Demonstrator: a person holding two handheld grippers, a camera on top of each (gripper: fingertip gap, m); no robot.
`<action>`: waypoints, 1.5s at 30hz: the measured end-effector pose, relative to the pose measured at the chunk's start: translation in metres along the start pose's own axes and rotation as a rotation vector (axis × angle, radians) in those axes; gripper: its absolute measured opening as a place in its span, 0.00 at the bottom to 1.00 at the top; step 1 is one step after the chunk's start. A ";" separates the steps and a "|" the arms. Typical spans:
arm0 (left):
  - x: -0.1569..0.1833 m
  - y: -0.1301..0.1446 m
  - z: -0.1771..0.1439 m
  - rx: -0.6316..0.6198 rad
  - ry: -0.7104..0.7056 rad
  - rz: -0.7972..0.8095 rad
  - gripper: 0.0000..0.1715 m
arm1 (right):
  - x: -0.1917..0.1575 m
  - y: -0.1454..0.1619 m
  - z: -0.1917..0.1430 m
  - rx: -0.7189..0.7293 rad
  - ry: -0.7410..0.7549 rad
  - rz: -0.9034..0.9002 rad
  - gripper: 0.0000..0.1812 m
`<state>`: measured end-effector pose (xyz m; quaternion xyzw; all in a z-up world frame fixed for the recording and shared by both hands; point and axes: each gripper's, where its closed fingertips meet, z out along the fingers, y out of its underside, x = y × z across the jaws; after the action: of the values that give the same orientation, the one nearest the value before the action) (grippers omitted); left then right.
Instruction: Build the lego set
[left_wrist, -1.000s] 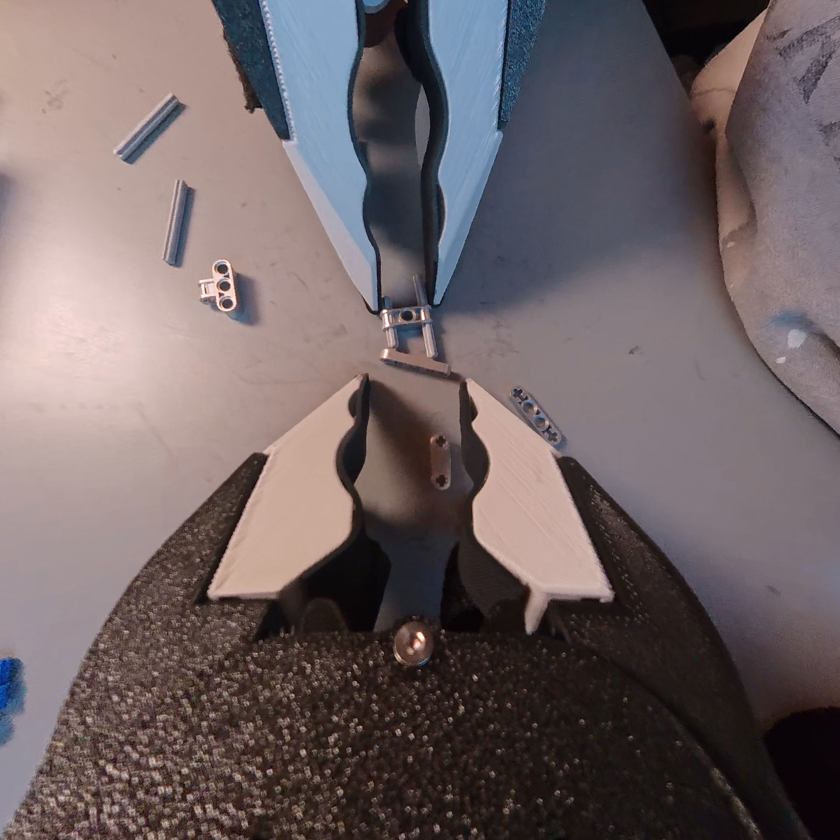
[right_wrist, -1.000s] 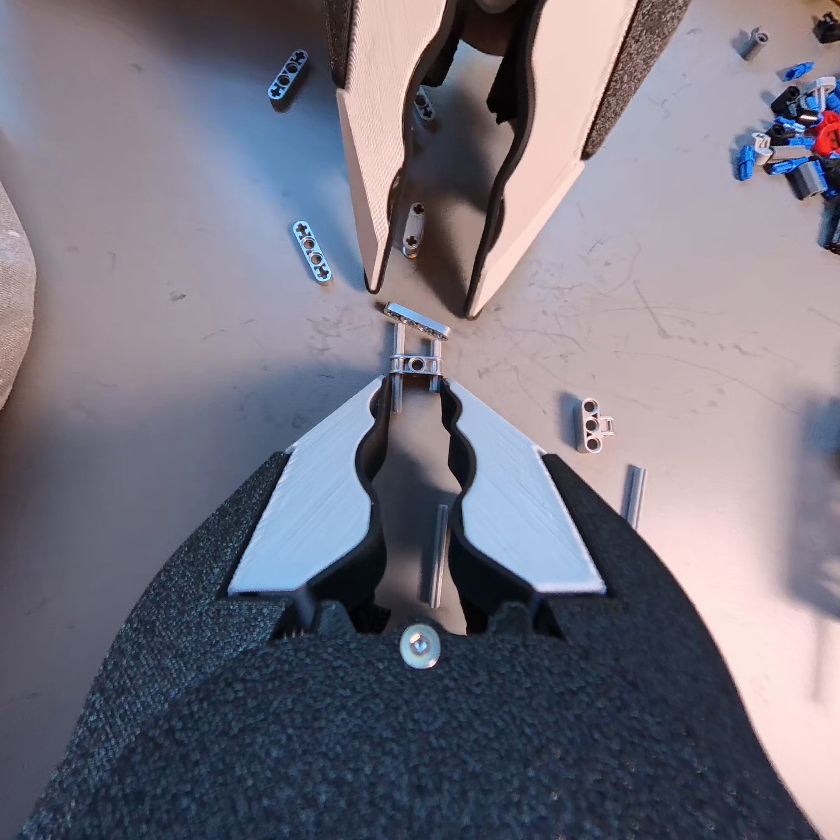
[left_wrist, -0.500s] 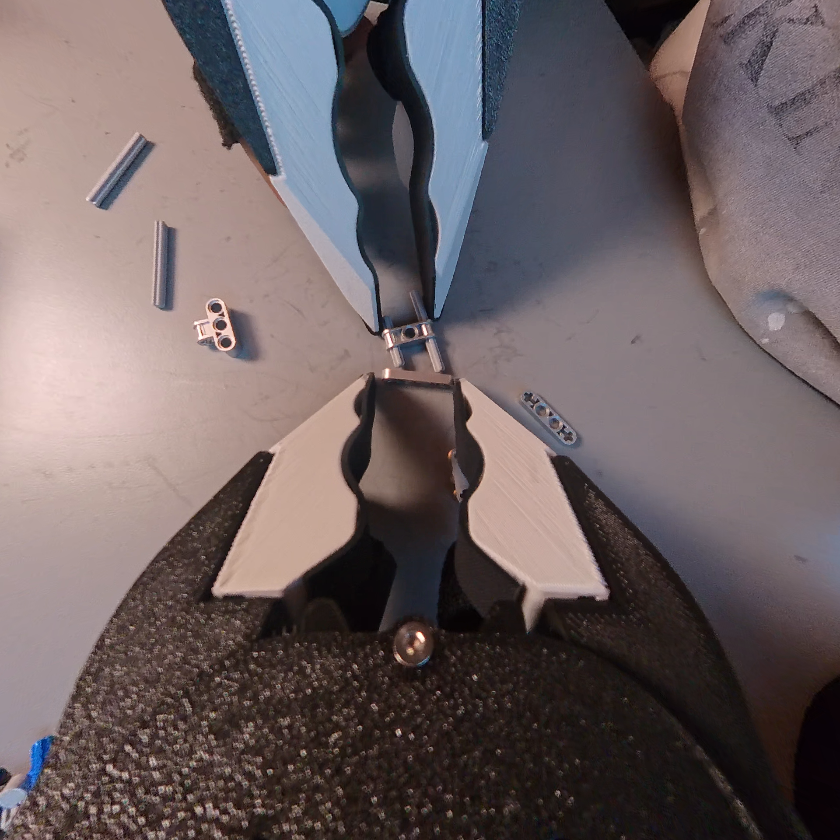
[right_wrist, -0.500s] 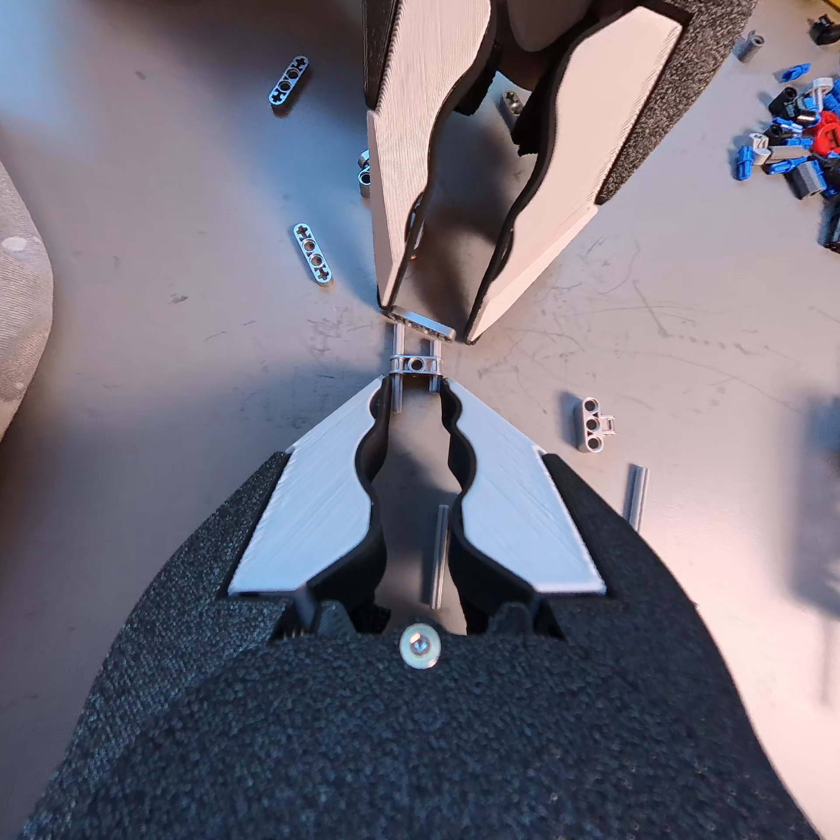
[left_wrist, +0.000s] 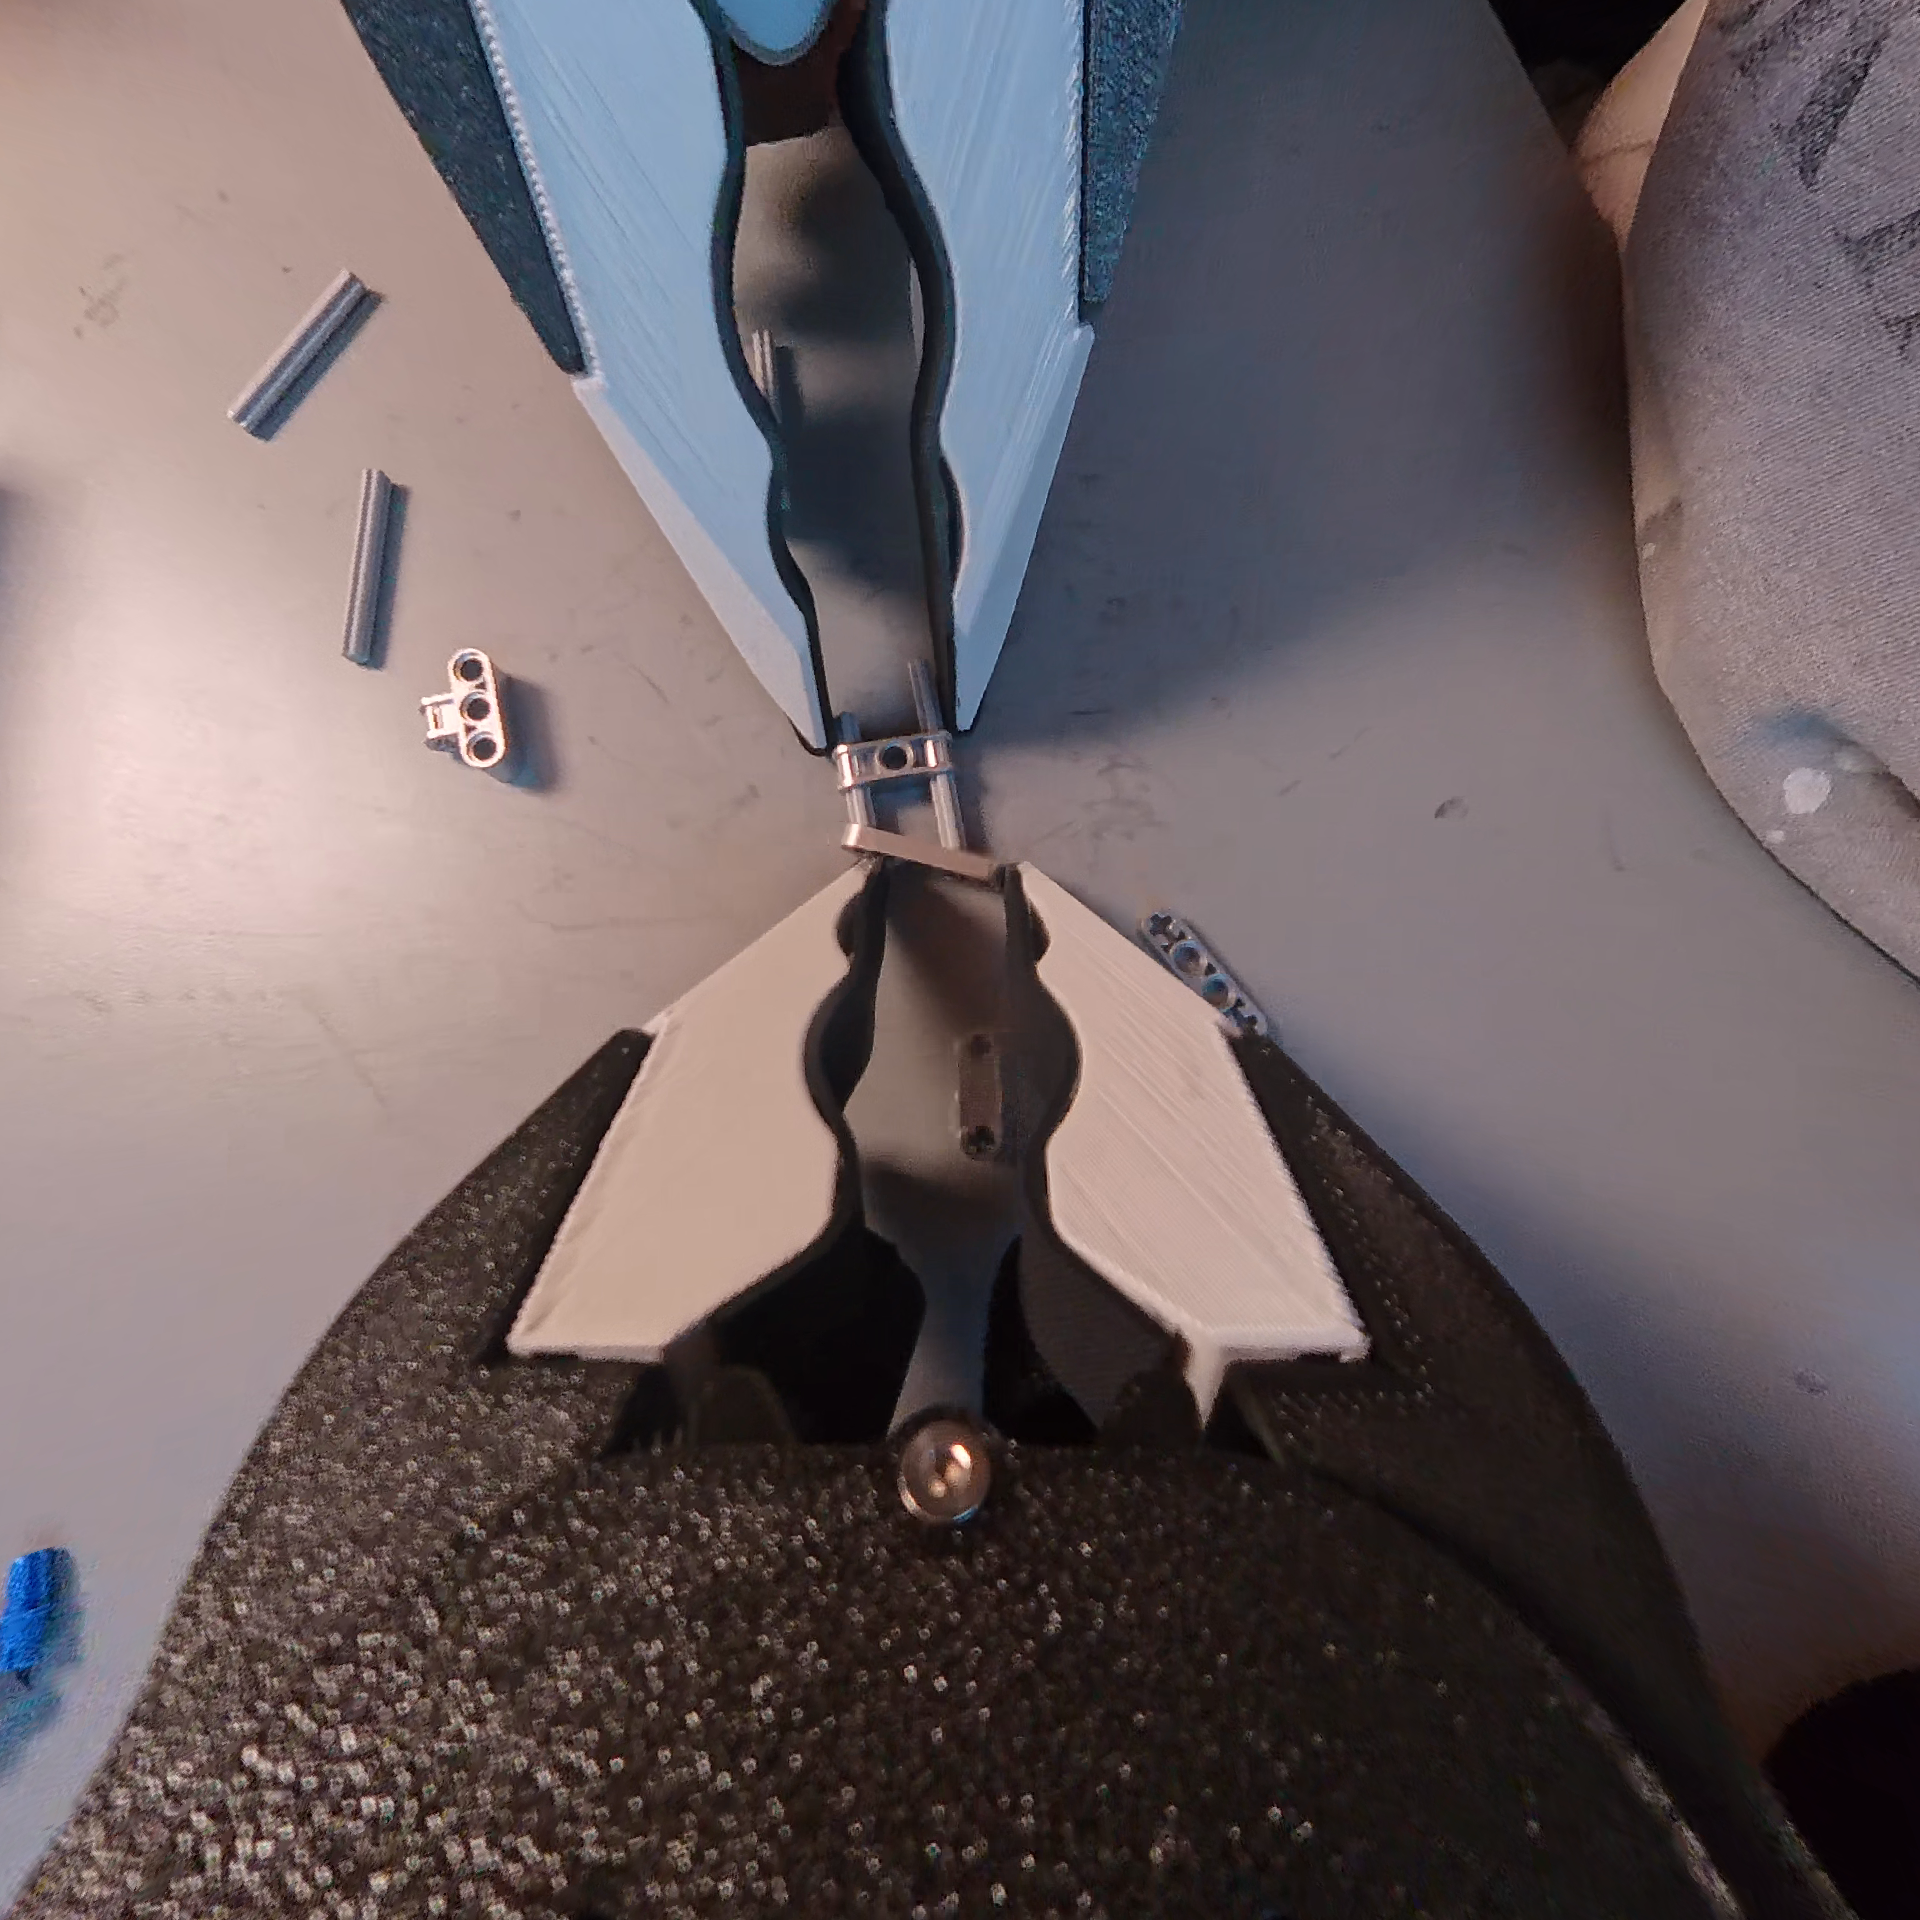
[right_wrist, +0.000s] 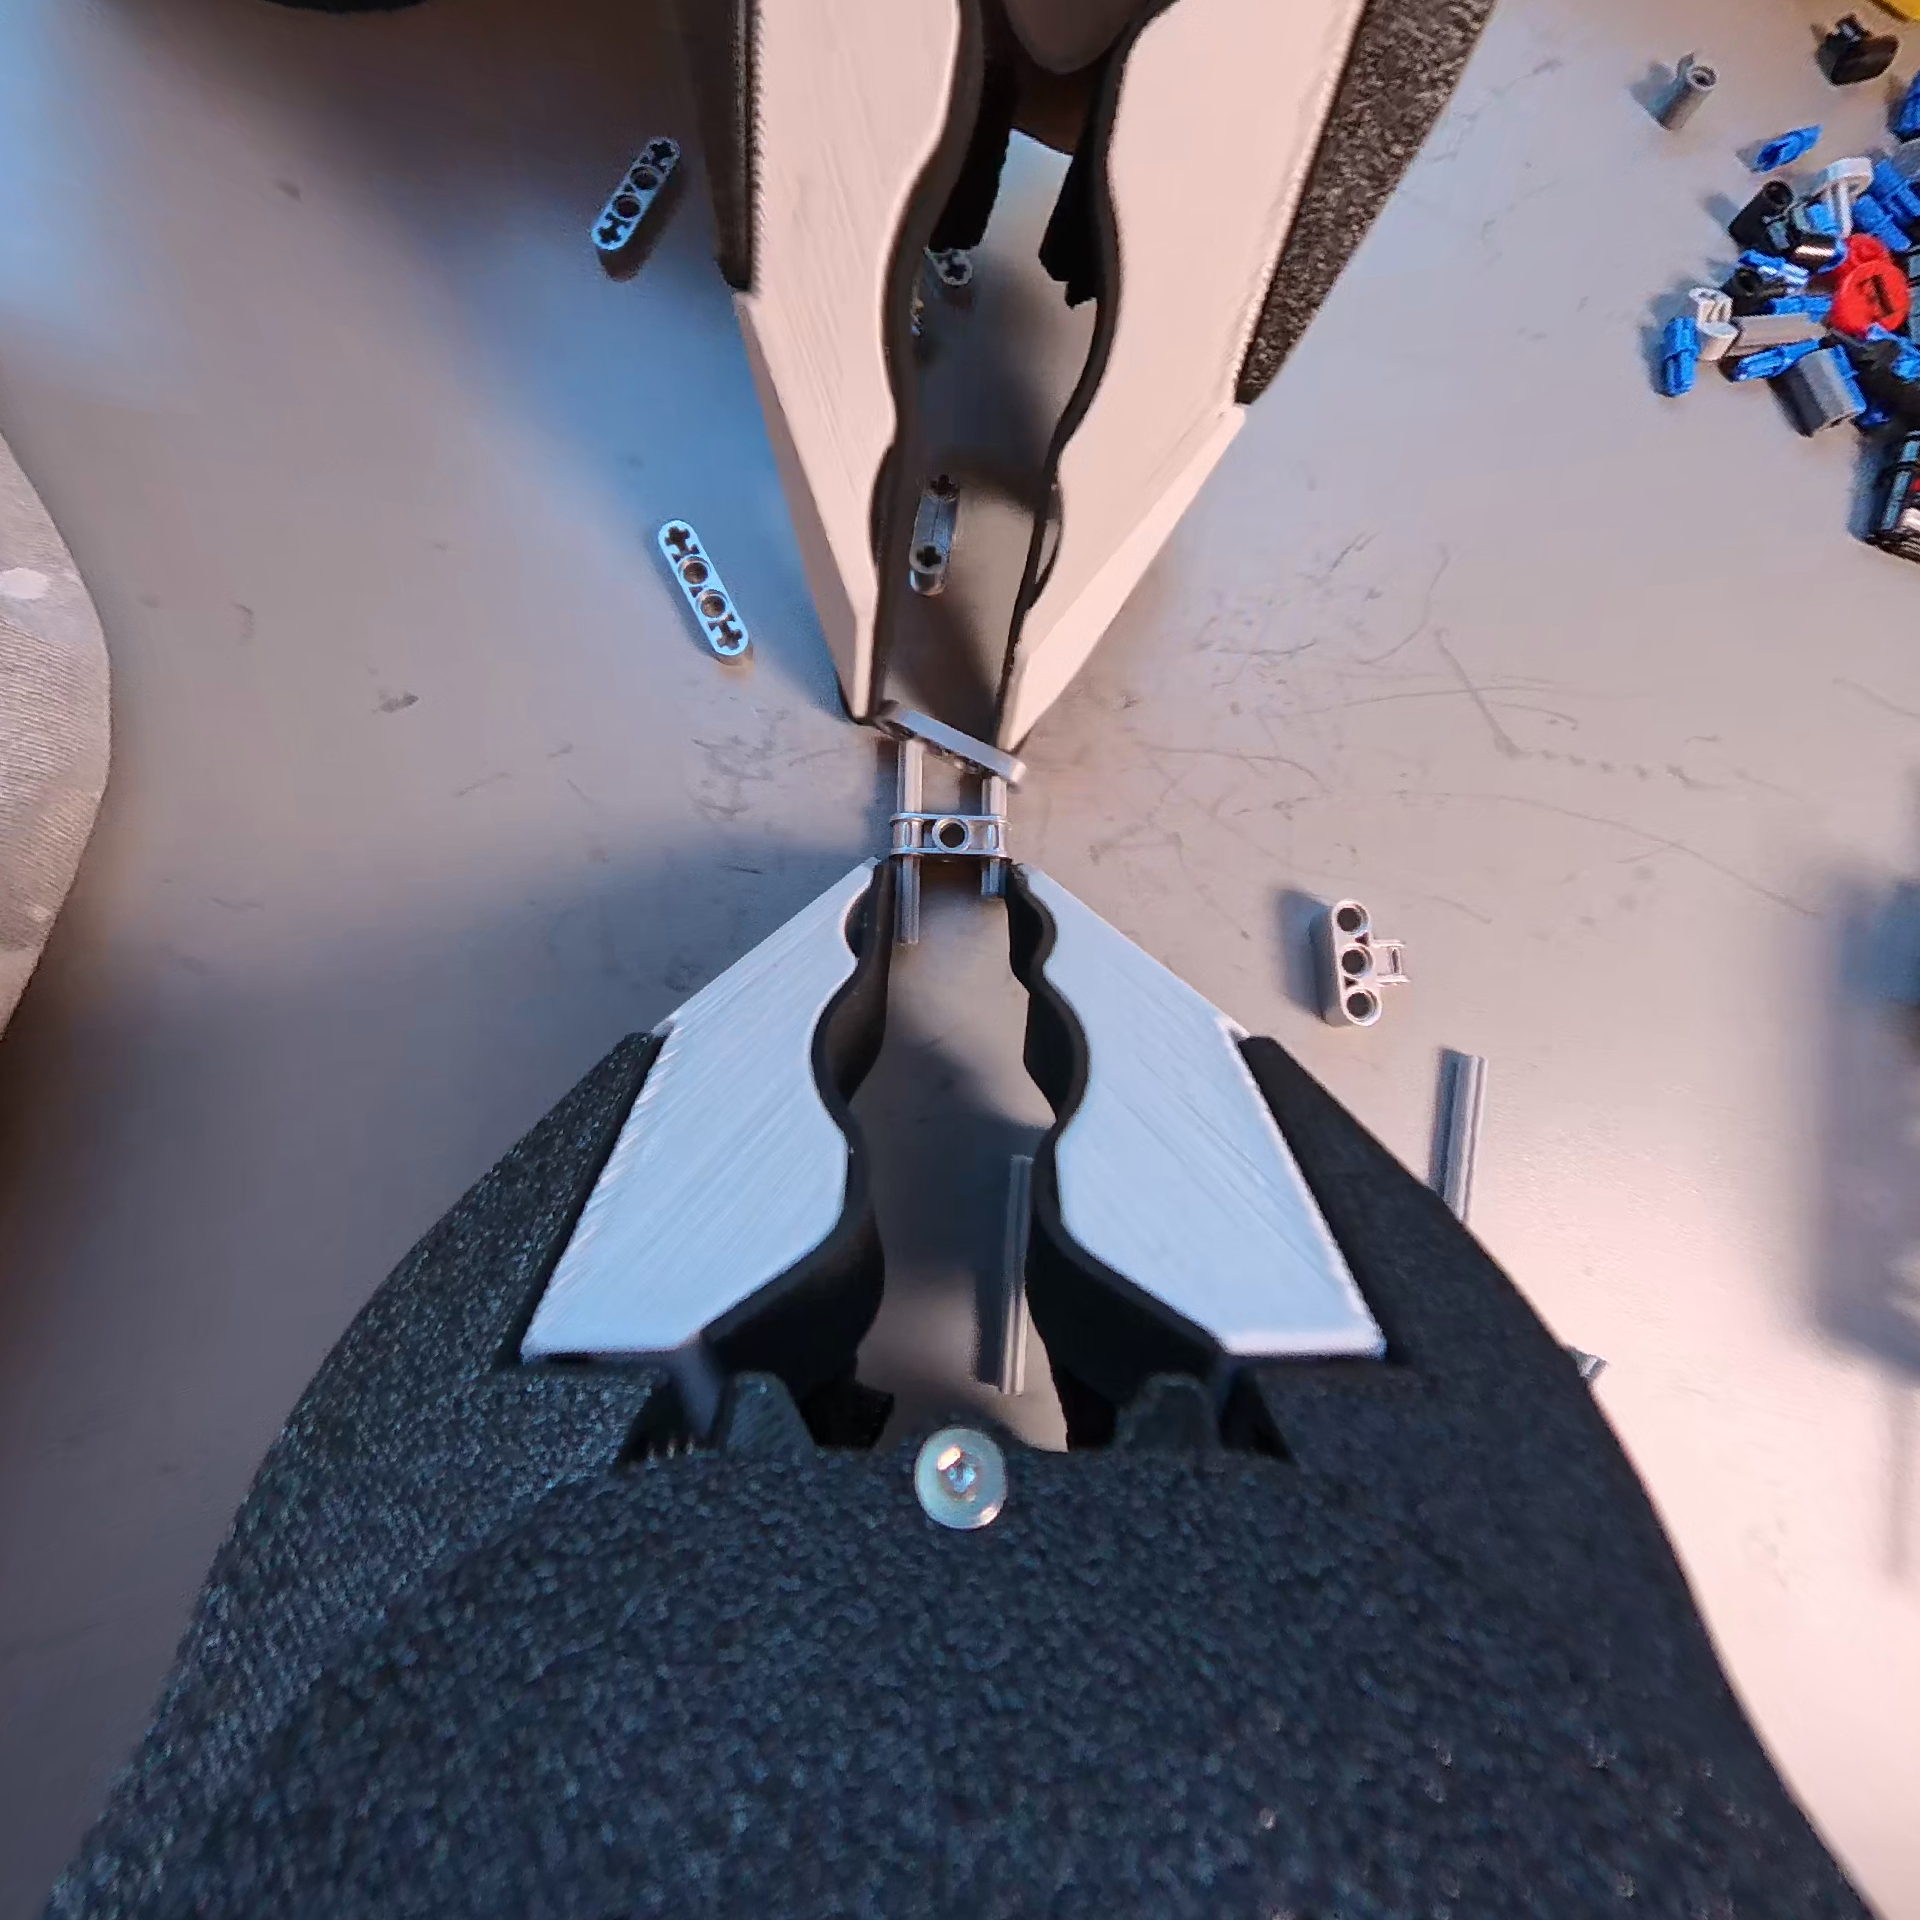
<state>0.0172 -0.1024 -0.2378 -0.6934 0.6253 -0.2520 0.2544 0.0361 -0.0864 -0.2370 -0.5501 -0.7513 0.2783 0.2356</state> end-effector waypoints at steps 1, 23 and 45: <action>0.002 0.000 0.000 0.004 -0.004 -0.009 0.12 | 0.000 0.000 0.000 0.001 0.004 0.001 0.11; 0.001 0.001 -0.001 0.032 -0.096 -0.112 0.18 | 0.000 -0.001 0.001 0.006 0.019 -0.015 0.10; 0.001 -0.002 0.002 0.056 -0.153 -0.168 0.17 | -0.002 -0.003 0.002 0.020 0.013 -0.022 0.11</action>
<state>0.0201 -0.1027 -0.2376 -0.7532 0.5365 -0.2362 0.2984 0.0327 -0.0892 -0.2367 -0.5411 -0.7532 0.2795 0.2488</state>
